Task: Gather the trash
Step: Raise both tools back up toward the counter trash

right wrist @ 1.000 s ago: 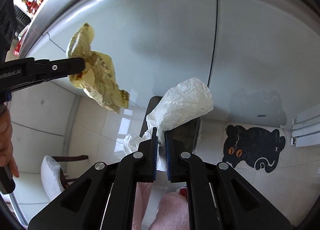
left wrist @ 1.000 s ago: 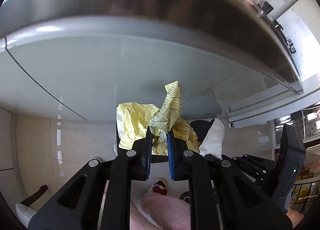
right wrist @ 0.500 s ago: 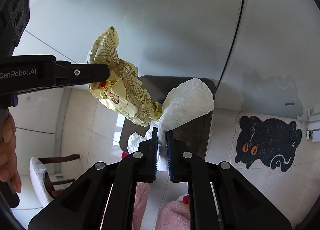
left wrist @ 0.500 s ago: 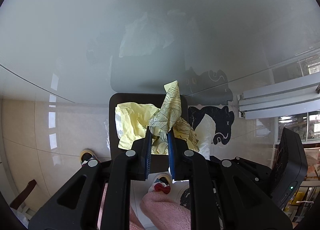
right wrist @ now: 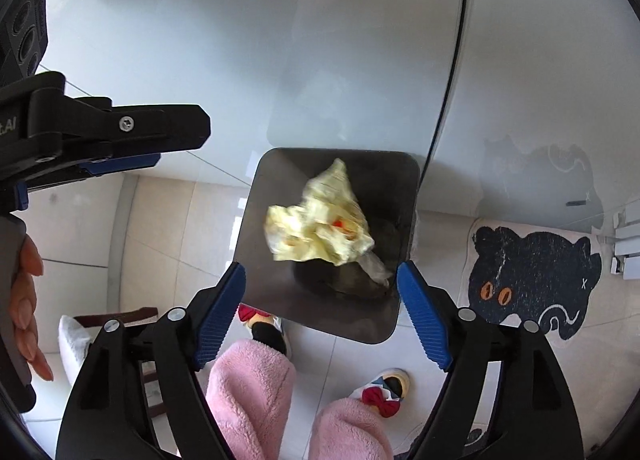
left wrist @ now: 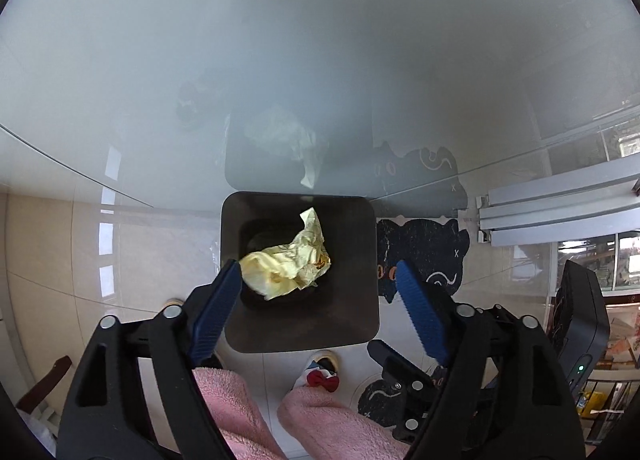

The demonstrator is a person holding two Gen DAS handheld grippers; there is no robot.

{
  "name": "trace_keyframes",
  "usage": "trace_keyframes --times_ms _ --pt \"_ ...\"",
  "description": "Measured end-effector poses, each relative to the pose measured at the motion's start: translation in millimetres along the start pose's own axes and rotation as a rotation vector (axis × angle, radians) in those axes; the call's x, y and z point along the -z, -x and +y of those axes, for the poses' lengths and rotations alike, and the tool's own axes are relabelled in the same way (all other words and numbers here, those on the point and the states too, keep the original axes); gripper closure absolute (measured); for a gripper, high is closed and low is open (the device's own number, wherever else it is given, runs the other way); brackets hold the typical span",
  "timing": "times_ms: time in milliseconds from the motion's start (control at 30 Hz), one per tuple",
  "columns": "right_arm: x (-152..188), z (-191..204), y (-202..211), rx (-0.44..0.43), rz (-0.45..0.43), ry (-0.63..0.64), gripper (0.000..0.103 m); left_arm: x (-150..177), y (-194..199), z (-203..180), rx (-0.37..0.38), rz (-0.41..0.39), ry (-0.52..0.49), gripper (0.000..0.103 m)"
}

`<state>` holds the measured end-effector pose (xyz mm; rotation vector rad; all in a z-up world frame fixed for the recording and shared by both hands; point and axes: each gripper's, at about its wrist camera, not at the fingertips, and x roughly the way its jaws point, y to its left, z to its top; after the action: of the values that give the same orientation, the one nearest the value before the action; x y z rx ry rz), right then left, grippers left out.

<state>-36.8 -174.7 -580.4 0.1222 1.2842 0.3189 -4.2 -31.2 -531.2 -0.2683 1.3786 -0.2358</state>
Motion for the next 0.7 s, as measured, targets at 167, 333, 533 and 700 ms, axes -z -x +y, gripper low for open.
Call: trace_keyframes --times_ms 167,333,533,700 --pt "-2.4 -0.6 46.7 0.008 -0.016 -0.003 0.003 2.5 59.9 -14.3 -0.014 -0.06 -0.005 0.008" --pt "-10.1 11.1 120.0 -0.01 -0.053 -0.002 0.003 11.6 136.5 -33.4 -0.024 -0.126 -0.011 0.008" --pt "-26.6 38.3 224.8 0.01 -0.2 0.053 0.003 14.6 227.1 -62.9 -0.022 -0.273 -0.012 0.008" --pt "-43.1 47.5 302.3 -0.012 -0.377 0.015 0.003 9.9 285.8 -75.4 -0.008 -0.36 -0.042 0.008"
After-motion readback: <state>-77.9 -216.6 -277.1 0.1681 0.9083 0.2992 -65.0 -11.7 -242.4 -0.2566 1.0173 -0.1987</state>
